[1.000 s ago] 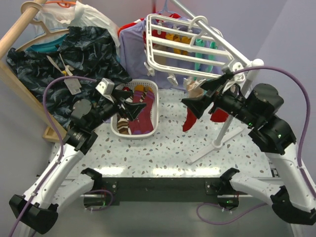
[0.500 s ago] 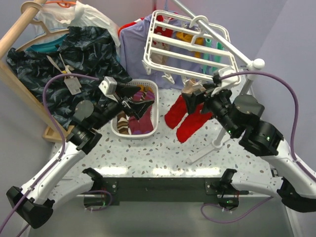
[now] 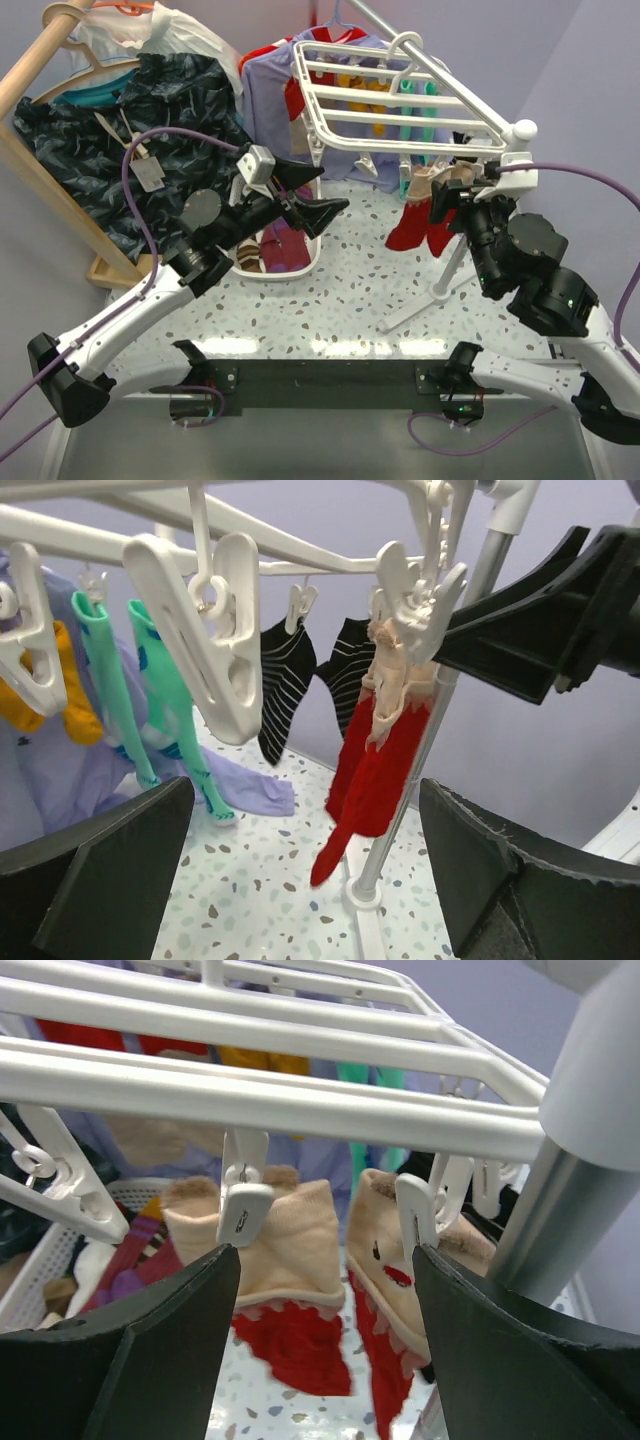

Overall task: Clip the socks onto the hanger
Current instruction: Open the clamp at the hanger.

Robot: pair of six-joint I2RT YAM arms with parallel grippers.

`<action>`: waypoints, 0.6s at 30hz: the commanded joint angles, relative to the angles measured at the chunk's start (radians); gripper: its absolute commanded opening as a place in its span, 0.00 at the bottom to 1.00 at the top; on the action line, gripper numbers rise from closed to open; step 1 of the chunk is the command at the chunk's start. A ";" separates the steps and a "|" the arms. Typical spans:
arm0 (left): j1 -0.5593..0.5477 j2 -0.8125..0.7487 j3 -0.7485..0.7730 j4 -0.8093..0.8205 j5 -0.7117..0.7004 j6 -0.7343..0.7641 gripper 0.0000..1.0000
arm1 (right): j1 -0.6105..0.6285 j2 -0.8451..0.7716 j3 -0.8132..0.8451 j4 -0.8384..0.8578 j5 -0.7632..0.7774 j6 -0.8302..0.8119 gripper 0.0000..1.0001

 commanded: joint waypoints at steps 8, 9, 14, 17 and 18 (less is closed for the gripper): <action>-0.106 0.087 0.122 0.100 -0.110 0.106 1.00 | 0.003 -0.049 0.028 -0.087 0.000 0.013 0.73; -0.119 0.096 0.142 0.099 -0.112 0.109 1.00 | 0.003 -0.049 0.040 -0.113 -0.037 0.026 0.73; -0.166 0.143 0.197 0.083 -0.141 0.164 0.95 | 0.003 -0.059 0.129 -0.265 -0.199 0.067 0.75; -0.192 0.153 0.220 0.082 -0.159 0.193 0.91 | 0.003 -0.063 0.181 -0.314 -0.347 0.064 0.75; -0.203 0.156 0.223 0.080 -0.164 0.199 0.90 | 0.003 -0.053 0.194 -0.321 -0.388 0.064 0.75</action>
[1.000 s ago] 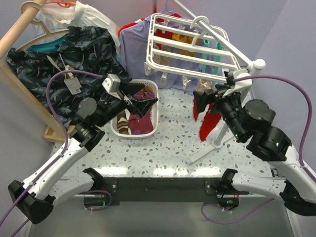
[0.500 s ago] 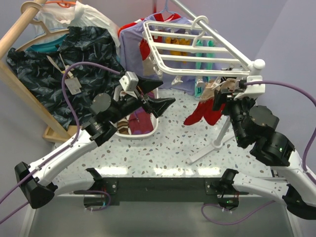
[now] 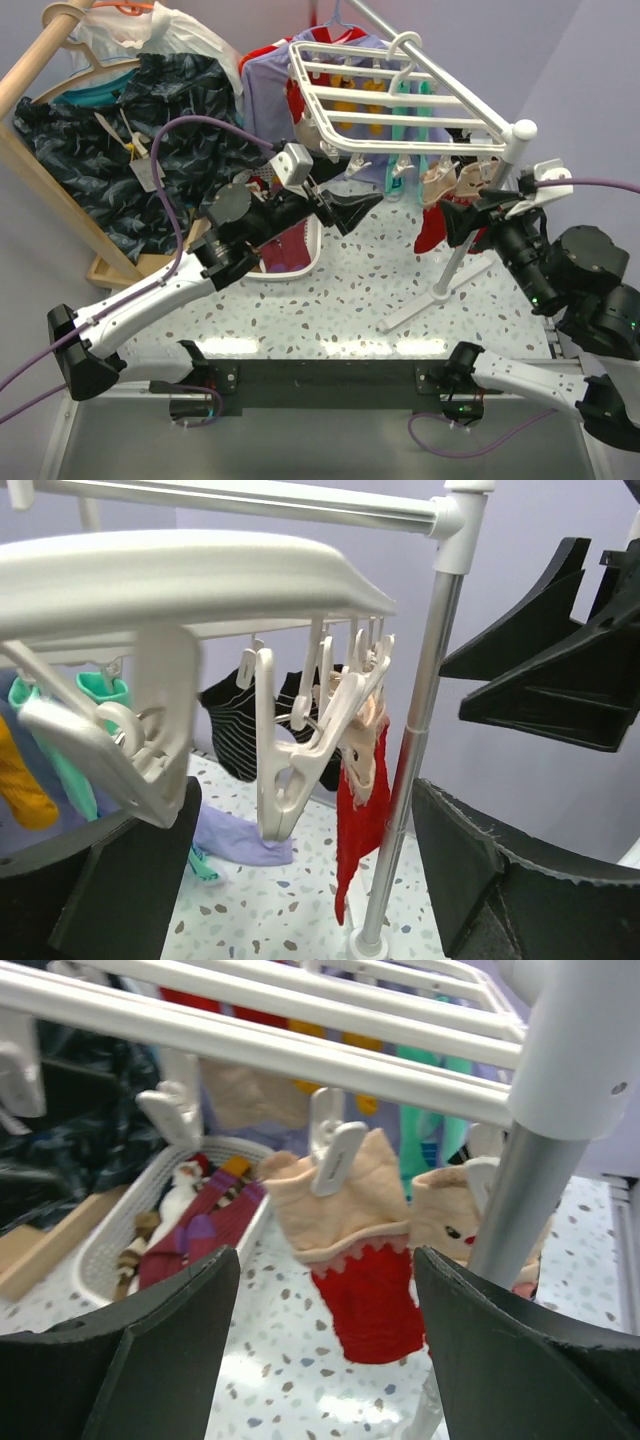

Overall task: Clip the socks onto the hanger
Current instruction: Open the clamp at the hanger.

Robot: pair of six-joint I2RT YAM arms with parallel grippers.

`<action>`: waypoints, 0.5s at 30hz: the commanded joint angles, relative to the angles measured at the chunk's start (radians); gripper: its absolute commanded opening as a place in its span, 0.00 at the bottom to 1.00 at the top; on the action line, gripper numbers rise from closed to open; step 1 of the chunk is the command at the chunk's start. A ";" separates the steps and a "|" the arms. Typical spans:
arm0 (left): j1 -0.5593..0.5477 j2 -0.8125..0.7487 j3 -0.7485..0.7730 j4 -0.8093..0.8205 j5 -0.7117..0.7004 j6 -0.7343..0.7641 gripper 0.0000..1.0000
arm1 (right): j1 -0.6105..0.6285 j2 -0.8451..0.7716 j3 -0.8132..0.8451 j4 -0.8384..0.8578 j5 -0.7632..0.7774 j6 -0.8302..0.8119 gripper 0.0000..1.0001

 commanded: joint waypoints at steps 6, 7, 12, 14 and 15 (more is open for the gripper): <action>-0.059 0.023 0.090 0.025 -0.065 0.105 0.83 | 0.003 0.083 0.136 -0.043 -0.433 0.001 0.73; -0.064 0.025 0.091 0.023 -0.068 0.106 0.83 | 0.004 0.109 0.141 -0.032 -0.430 -0.001 0.73; -0.090 0.026 0.091 0.006 -0.099 0.128 0.82 | 0.004 0.125 0.098 0.122 -0.267 0.007 0.73; -0.094 0.025 0.087 0.005 -0.109 0.134 0.82 | 0.004 0.110 0.048 0.216 -0.205 -0.016 0.73; -0.096 0.025 0.085 0.003 -0.111 0.134 0.82 | 0.004 0.110 0.035 0.236 -0.190 -0.022 0.72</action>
